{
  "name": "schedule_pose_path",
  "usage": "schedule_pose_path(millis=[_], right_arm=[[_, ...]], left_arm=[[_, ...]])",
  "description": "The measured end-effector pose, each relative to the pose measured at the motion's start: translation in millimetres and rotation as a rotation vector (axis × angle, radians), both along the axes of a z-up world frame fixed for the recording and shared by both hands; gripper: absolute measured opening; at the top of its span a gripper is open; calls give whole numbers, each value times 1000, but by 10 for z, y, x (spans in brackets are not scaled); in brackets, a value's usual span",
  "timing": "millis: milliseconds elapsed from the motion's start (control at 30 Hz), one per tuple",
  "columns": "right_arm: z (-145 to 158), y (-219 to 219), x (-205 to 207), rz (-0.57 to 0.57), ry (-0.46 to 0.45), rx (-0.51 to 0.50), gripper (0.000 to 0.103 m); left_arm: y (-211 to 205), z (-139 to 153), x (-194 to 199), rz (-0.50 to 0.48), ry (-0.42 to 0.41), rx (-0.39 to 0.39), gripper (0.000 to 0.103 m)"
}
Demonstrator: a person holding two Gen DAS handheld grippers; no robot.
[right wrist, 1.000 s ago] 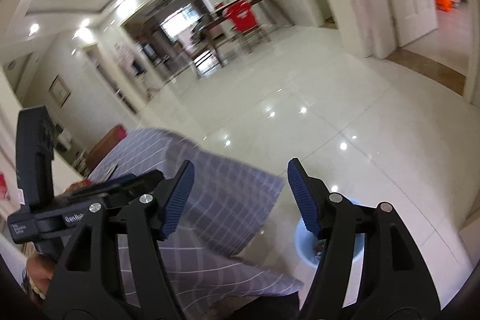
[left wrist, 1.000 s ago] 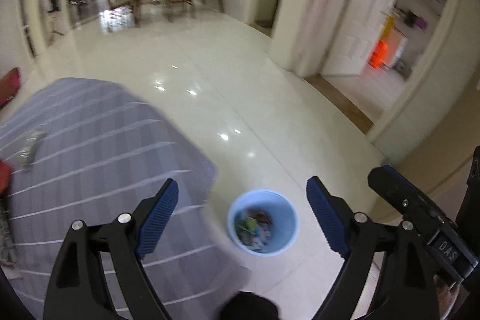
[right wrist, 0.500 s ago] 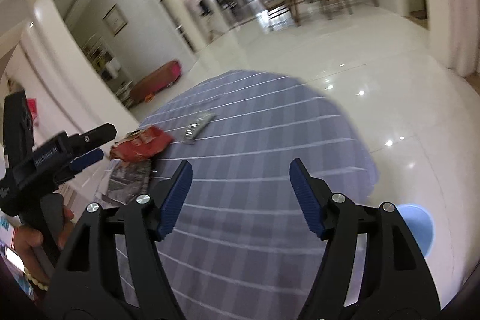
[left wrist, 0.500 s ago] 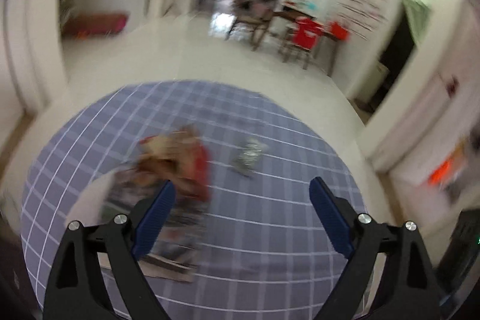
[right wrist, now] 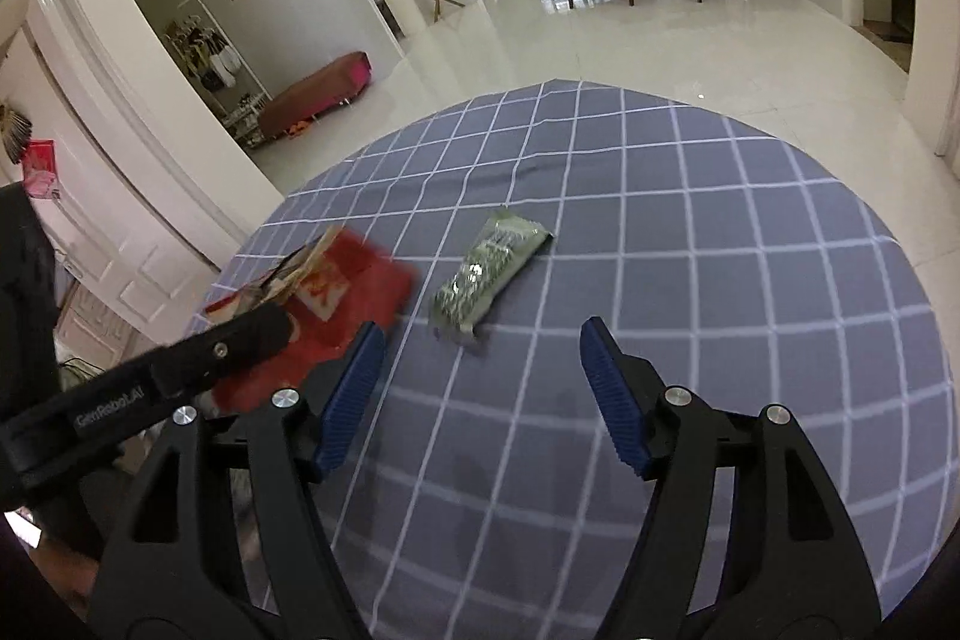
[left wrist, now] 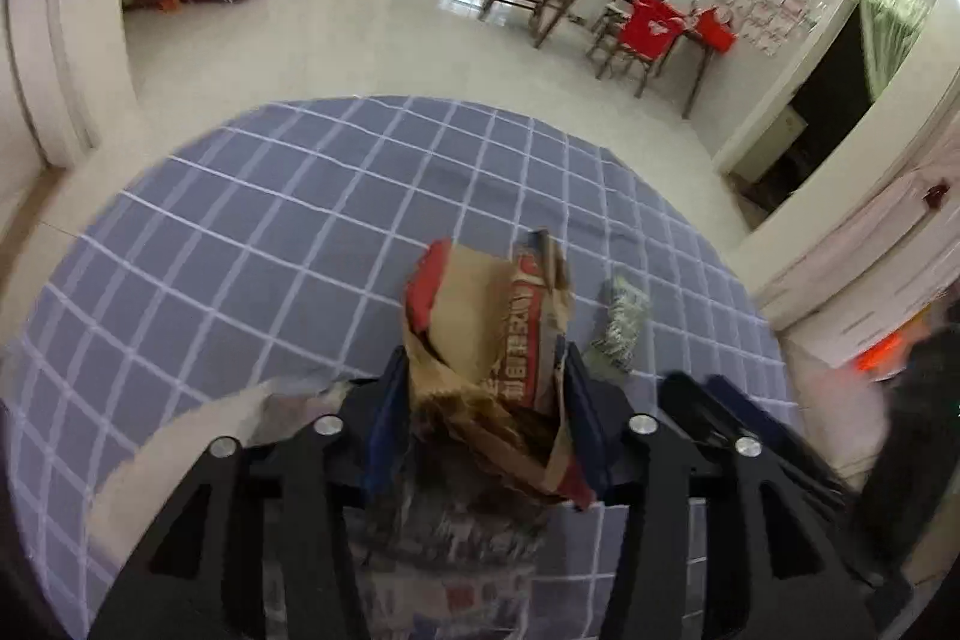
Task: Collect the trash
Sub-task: 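Grasp the brown paper bag with the left tool while the right tool grasps another green packet, then carry both items over the blue bucket and open both tools to drop them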
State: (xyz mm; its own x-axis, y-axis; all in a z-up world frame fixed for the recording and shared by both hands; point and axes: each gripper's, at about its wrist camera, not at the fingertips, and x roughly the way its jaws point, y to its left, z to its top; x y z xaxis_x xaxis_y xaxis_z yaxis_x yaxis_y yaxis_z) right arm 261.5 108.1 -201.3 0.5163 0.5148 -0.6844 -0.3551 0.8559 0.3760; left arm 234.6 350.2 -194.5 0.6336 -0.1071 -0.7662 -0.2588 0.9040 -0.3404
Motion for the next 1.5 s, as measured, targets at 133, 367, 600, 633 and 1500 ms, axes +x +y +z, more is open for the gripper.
schedule_pose_path(millis=[133,367,600,633,1500], right_arm=[[-64,215,202,0,-4,-66,67],[-141,519,348,49,-32,-216,34],[-103,118,242,70,-1,-71,22],[-62,35,193,71,0,-36,22],[369,-3220,-1519,-327,-142,229,22]], left_arm=[[116,66,46,6,-69,26,42],[210,227,-53,48,-132,67,41],[71,422,-241,35,-173,76,41],[12,444,-271,28,-180,81,41],[-3295,579,-767,-496,-204,166,41]])
